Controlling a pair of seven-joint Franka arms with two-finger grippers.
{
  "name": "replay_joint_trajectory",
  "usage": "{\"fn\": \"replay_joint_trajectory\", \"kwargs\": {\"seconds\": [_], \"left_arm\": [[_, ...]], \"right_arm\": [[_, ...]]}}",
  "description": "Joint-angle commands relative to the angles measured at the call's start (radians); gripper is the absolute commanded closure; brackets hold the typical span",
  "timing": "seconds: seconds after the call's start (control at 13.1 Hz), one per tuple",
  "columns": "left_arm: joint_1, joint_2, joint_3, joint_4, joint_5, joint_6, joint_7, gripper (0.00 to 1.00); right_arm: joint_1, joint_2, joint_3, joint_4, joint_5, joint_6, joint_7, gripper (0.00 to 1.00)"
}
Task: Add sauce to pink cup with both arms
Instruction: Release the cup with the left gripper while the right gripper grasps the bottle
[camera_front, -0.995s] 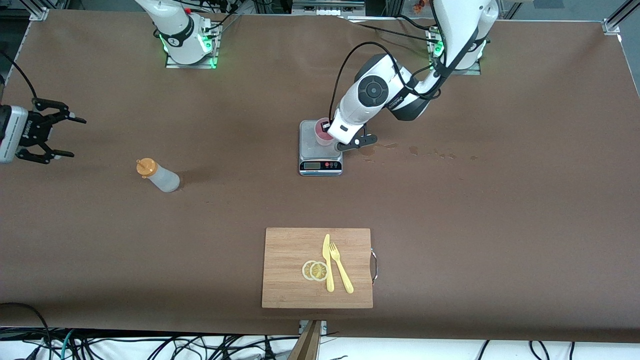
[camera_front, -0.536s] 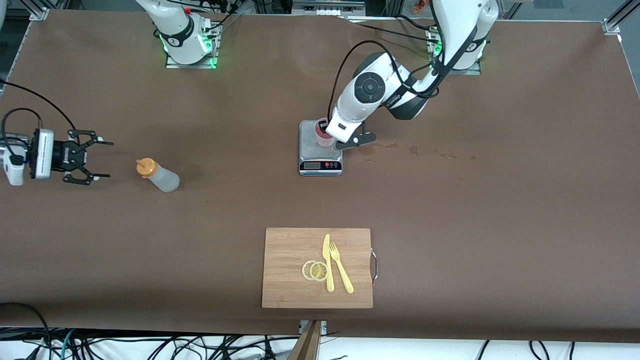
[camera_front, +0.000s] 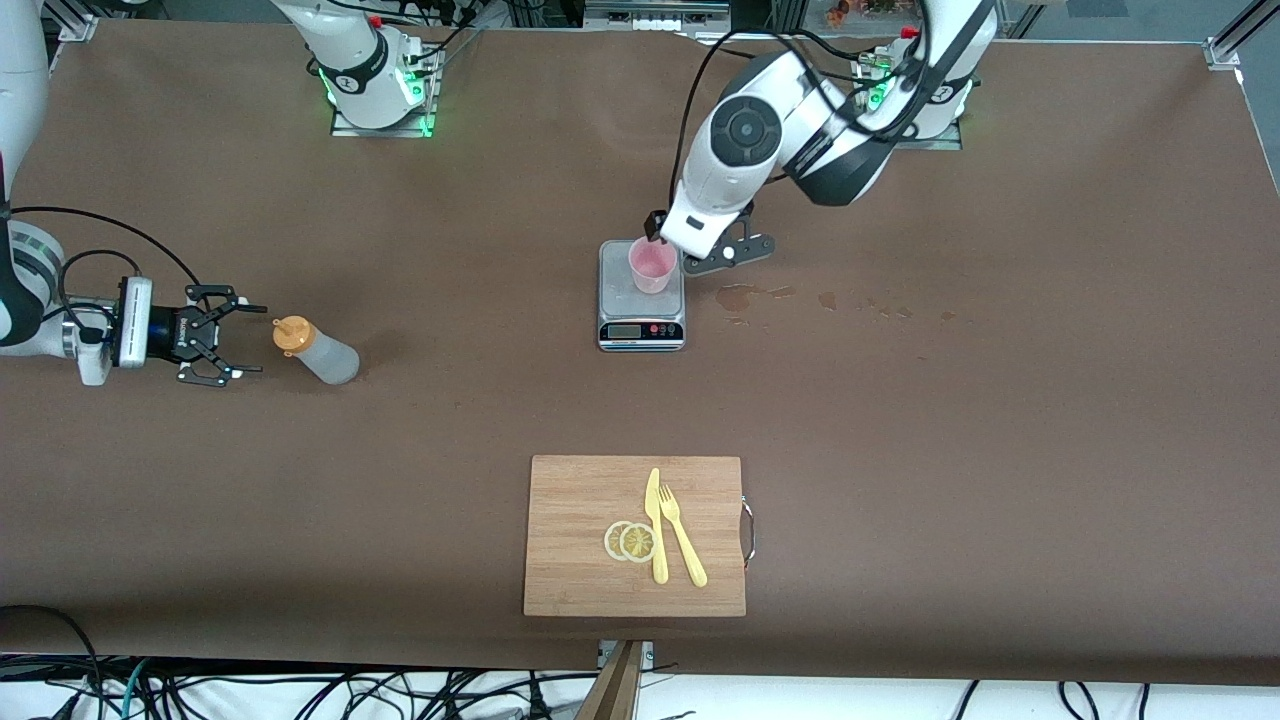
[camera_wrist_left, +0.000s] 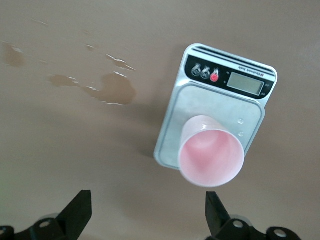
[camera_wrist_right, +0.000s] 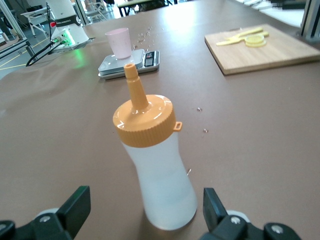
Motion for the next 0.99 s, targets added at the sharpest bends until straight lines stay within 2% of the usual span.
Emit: {"fn": "replay_joint_trajectory", "kwargs": {"seconds": [0.0, 0.23, 0.38, 0.54, 0.77, 0.84, 0.92], "left_arm": [[0.071, -0.118, -0.005, -0.008, 0.002, -0.089, -0.010, 0.00], [0.214, -0.198, -0.001, 0.014, -0.004, -0.153, -0.010, 0.00], [0.275, -0.193, 0.008, 0.074, 0.023, -0.266, -0.004, 0.00], [0.384, -0.193, 0.010, 0.093, 0.097, -0.287, 0.095, 0.00], [0.559, -0.195, 0.007, 0.145, 0.093, -0.305, 0.296, 0.00], [0.564, -0.192, 0.017, 0.166, 0.103, -0.352, 0.341, 0.00], [0.561, -0.198, 0.078, 0.185, 0.103, -0.391, 0.368, 0.00]], "right_arm": [[-0.001, 0.044, 0.005, 0.027, 0.033, -0.024, -0.062, 0.00], [0.010, 0.061, 0.008, 0.027, 0.056, -0.031, -0.095, 0.00], [0.028, 0.065, 0.008, 0.027, 0.089, -0.028, -0.095, 0.00], [0.051, 0.072, 0.008, 0.027, 0.118, -0.024, -0.092, 0.00], [0.068, 0.082, 0.008, 0.027, 0.132, -0.019, -0.092, 0.00], [0.079, 0.085, 0.008, 0.025, 0.136, -0.016, -0.093, 0.00], [0.088, 0.090, 0.008, 0.025, 0.153, -0.014, -0.104, 0.01]]}}
